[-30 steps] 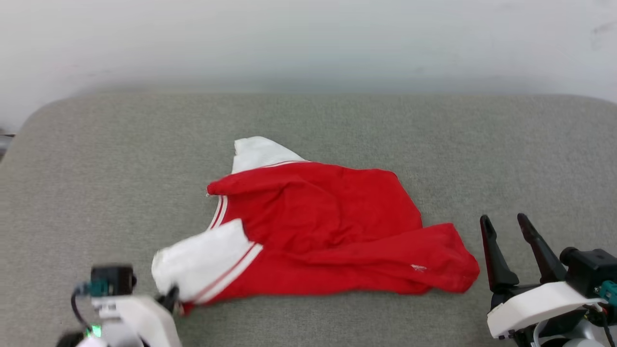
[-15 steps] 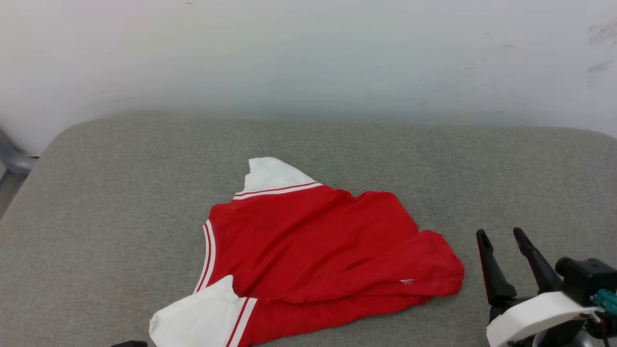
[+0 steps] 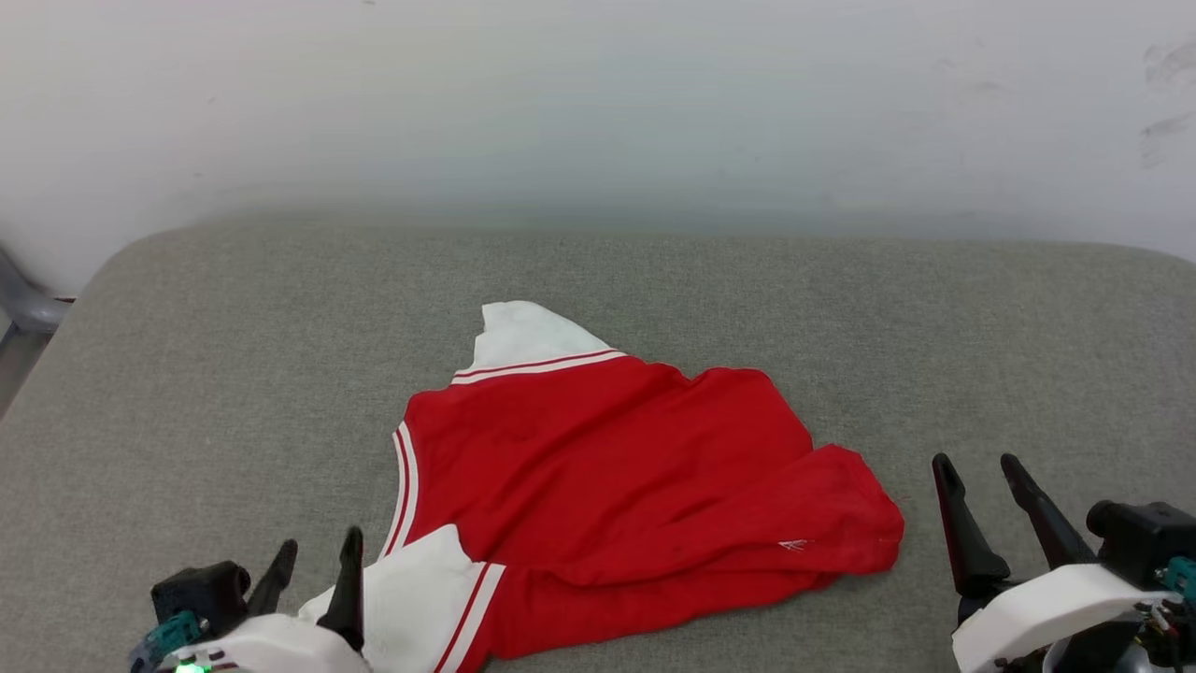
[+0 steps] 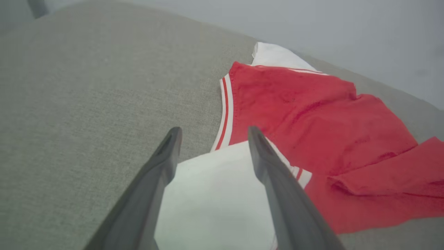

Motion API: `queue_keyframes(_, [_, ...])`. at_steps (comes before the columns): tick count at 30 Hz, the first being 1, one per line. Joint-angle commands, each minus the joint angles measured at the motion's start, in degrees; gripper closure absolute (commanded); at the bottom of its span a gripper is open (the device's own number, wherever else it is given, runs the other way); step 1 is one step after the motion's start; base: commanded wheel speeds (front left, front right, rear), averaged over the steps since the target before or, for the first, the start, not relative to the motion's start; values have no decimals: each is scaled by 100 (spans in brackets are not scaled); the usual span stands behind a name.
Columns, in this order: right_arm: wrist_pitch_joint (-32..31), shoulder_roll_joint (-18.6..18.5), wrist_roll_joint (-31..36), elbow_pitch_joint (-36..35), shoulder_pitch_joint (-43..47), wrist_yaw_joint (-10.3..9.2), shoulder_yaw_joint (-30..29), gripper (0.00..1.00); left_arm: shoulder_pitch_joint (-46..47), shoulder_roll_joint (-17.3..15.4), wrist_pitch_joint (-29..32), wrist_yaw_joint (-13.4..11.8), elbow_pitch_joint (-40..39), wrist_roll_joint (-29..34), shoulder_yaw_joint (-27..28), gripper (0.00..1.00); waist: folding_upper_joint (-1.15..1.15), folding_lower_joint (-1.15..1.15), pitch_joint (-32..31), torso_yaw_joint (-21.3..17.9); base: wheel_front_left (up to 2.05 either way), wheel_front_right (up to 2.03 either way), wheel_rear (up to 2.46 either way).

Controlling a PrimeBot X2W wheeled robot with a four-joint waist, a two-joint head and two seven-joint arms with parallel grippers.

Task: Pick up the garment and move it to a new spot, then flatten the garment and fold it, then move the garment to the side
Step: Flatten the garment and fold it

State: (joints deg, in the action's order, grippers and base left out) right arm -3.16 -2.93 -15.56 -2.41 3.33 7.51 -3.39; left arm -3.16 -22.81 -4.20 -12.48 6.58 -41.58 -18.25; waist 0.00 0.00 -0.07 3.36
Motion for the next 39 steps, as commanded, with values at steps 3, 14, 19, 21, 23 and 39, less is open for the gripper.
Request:
queue_keyframes(3, [-87,8,-26,164,-214,-4,-92,0,228,57,-479,-57,-277,210,101,0,0,0,141,88,0,0,0])
queue_keyframes(14, [-1190,-115,197,1287,-1441,-4,-414,0,733,271,-1052,-189,-921,852,182,0,0,0,811,564,0,0,0])
queue_keyframes(19, [-1865,-525,-12,1844,-2296,-4,-61,0,886,421,-1080,-153,-1058,1001,167,0,0,0,1267,827,0,0,0])
queue_keyframes(21, [-2107,-729,-141,2036,-2650,-4,166,0,1014,503,-1093,-72,-1041,1031,145,0,0,0,1451,943,0,0,0])
queue_keyframes(23, [-2314,-919,-289,2201,-2989,-4,485,0,1125,587,-1099,6,-965,1062,149,0,0,0,1614,1052,0,0,0])
queue_keyframes(39, [-3961,-1829,-1244,3837,-3966,-4,2427,44,1353,1425,-1100,747,-727,1677,728,0,0,0,2198,1488,0,0,0])
